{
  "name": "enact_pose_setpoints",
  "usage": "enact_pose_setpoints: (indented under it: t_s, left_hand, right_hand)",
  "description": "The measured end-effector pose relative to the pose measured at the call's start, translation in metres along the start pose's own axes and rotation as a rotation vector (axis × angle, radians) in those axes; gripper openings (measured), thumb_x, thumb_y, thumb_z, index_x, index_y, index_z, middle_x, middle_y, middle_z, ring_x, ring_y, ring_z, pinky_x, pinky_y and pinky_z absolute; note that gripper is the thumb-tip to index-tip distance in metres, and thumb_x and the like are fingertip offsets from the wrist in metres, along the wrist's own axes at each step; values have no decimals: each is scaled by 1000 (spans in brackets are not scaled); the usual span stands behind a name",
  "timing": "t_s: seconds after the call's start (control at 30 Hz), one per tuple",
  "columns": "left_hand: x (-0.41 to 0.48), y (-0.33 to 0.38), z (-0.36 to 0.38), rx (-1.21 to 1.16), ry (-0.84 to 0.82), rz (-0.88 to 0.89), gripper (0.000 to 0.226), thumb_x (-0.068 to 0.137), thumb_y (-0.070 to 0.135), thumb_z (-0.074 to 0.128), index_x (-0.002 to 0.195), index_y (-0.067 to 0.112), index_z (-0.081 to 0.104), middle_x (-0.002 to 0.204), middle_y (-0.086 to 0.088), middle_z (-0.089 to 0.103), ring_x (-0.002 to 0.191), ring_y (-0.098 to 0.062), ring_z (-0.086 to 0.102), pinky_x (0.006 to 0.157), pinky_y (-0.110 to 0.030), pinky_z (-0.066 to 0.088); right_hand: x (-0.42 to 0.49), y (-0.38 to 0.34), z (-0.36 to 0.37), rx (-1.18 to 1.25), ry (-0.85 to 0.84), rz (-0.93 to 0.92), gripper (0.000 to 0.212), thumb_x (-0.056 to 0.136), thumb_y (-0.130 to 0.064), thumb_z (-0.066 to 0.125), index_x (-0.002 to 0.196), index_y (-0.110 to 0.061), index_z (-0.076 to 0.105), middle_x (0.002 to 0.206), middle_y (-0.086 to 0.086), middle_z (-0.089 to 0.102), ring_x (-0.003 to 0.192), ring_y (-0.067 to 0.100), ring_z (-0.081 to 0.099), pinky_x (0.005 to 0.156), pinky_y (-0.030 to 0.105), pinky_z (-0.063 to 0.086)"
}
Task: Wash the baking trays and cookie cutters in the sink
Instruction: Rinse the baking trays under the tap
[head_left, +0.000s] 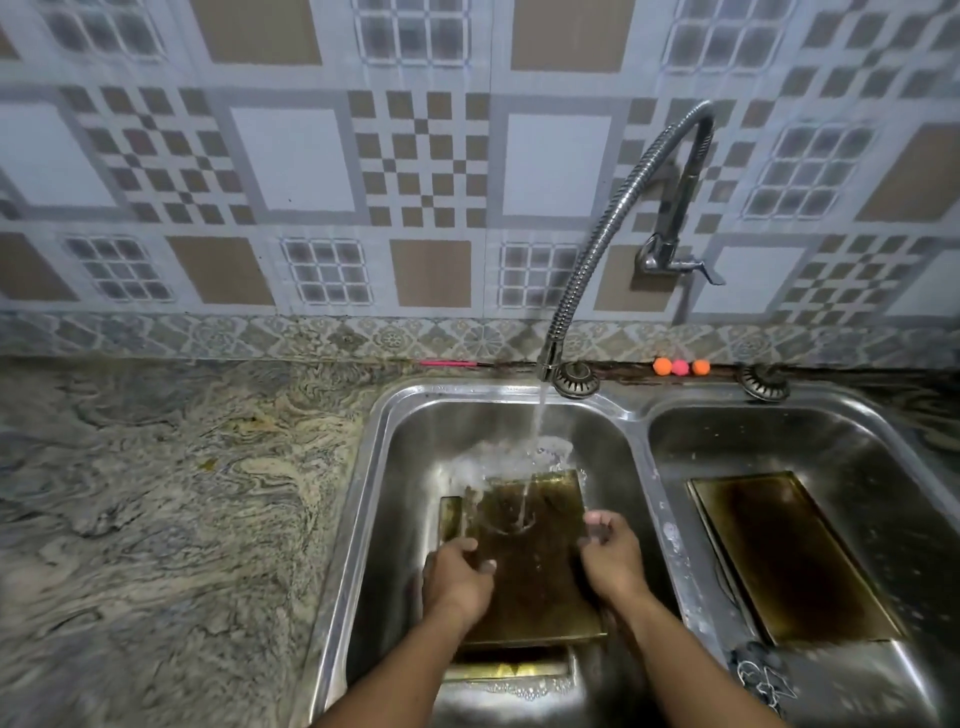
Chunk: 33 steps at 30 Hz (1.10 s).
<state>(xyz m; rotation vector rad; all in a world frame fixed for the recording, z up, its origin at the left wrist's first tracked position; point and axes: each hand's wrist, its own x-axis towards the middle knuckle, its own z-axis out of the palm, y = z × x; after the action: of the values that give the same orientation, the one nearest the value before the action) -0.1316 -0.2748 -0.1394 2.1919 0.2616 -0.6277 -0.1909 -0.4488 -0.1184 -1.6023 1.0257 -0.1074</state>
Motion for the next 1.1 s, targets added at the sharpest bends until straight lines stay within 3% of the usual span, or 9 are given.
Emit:
enact_pose_setpoints:
  t_s: [0.13,0.23,0.43,0.6,0.73,0.83,0.93,1.03,1.1]
  left_hand:
    - [-13,26,4,-80,-156,29,33,91,27,72,123,22,64,123,4,62,115,-17,59,96,-23,43]
    - [-27,50,7,-211,-245,84,10,97,29,63,104,26,69,112,2,68,101,-17,63,91,-25,47]
    - [-47,125,-2,-717,-379,89,51,88,70,53,111,27,67,104,-17,74,91,-29,72,70,-36,56]
    - [-48,134,-17,-506,-38,332,22,95,20,62,117,20,61,105,-2,72,96,-19,69,78,-25,55]
    - [-50,124,-38,-482,-44,435,50,97,20,62,142,32,44,134,9,60,118,-12,59,103,-29,45]
    - [-52,121,-55,-405,-86,587,87,97,17,63,156,50,8,147,22,27,138,-5,28,109,-26,26]
    - [-53,121,-64,-298,-98,713,93,99,16,60,151,57,-5,151,26,10,140,0,13,110,-25,17]
    - [-49,115,-68,-220,-47,728,99,96,23,65,144,68,-9,159,23,7,147,-10,15,119,-41,20]
    - [-48,110,-70,-196,-30,689,105,92,27,71,142,70,-9,163,4,24,144,-23,36,115,-54,36]
  right_hand:
    - [-15,-38,-28,-54,0,-212,29,87,8,61,108,-13,61,96,13,62,86,21,58,85,33,50]
    - [-36,-65,-39,-63,-9,-427,32,83,7,69,104,-17,62,88,1,62,77,13,57,69,13,49]
    - [-64,-65,-42,-284,-41,-727,43,74,-13,80,103,-38,60,94,-18,68,79,3,64,66,19,51]
    - [-71,-53,-37,-206,-117,-723,33,75,-27,81,102,-37,66,101,-18,70,99,0,65,88,22,53]
    - [-46,-47,-43,-192,-37,-589,54,71,-53,79,119,-50,55,123,-19,59,119,8,55,100,34,48]
    - [-33,-54,-51,-53,-126,-487,68,77,-38,83,131,-50,44,129,-10,59,116,9,59,91,22,49]
    - [-30,-61,-56,11,-179,-516,82,76,-31,86,142,-45,39,141,-9,54,121,5,56,98,26,47]
    - [-33,-62,-59,-111,-69,-625,94,76,-39,84,149,-52,26,142,-11,45,126,6,46,105,34,41]
    - [-37,-59,-63,-247,26,-679,98,79,-43,80,151,-57,16,125,-7,44,112,5,46,100,32,41]
